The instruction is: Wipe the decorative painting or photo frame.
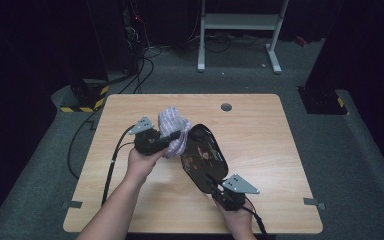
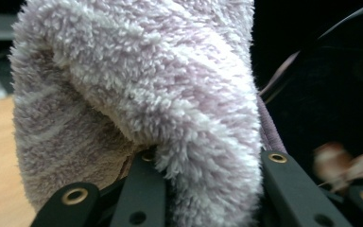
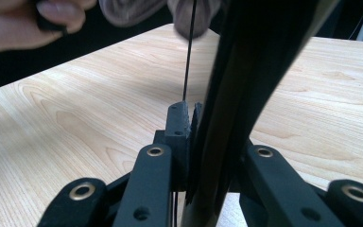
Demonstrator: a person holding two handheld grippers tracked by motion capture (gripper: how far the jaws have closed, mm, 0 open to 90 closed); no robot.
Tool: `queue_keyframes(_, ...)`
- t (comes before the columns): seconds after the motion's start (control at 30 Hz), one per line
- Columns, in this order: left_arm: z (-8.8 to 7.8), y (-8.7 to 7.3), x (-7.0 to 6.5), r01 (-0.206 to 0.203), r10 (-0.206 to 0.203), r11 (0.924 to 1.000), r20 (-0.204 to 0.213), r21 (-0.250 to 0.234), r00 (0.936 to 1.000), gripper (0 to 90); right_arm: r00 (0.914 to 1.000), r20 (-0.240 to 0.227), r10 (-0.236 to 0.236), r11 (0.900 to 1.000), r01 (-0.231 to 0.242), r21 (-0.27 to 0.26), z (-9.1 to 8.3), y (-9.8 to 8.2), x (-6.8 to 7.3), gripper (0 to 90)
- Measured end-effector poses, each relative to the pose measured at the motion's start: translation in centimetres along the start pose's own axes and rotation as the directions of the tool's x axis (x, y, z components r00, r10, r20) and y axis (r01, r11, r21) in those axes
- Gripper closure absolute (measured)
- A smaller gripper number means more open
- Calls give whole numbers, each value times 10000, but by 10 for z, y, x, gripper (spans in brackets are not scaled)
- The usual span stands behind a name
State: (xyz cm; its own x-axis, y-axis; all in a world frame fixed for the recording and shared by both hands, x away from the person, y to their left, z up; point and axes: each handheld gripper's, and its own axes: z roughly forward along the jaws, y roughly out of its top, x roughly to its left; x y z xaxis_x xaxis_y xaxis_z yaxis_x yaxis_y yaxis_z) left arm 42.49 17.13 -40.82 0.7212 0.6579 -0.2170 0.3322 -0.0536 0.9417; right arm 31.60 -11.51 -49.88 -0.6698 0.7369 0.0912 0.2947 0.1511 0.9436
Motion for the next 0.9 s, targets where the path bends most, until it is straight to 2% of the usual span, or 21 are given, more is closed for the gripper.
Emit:
queue_keyframes(0.13, -2, 15, -16, -408, 420, 9984, 294, -401, 9987, 724, 10000, -16, -1, 10000, 1, 0, 0, 0, 0, 786)
queue_keyframes(0.27, 1, 16, -16, -575, 579, 9981, 206, -220, 9981, 724, 10000, -22, 23, 10000, -23, 17, 0, 0, -1, 786)
queue_keyframes(0.33, 4, 10, -12, -507, 507, 9987, 141, -50, 9986, 724, 10000, -16, 22, 10000, -22, 13, 0, 0, 0, 786)
queue_keyframes(0.53, 8, -17, 9, 148, -145, 9996, -135, 253, 9998, 727, 10000, -1, 11, 10000, -11, 19, 1, 0, 1, 782)
queue_keyframes(0.6, 8, -26, 17, 347, -334, 9982, -267, 485, 9991, 728, 10000, -4, 0, 10000, 0, 22, 1, 0, 1, 781)
queue_keyframes(0.77, 12, -50, 28, 656, -610, 9922, -459, 1057, 9971, 730, 10000, 4, -6, 10000, 6, 30, 1, 0, 1, 779)
queue_keyframes(0.9, 18, -68, 33, 713, -637, 9822, -491, 1735, 9968, 731, 10000, 1, 11, 10000, -11, 49, 1, 0, 1, 773)
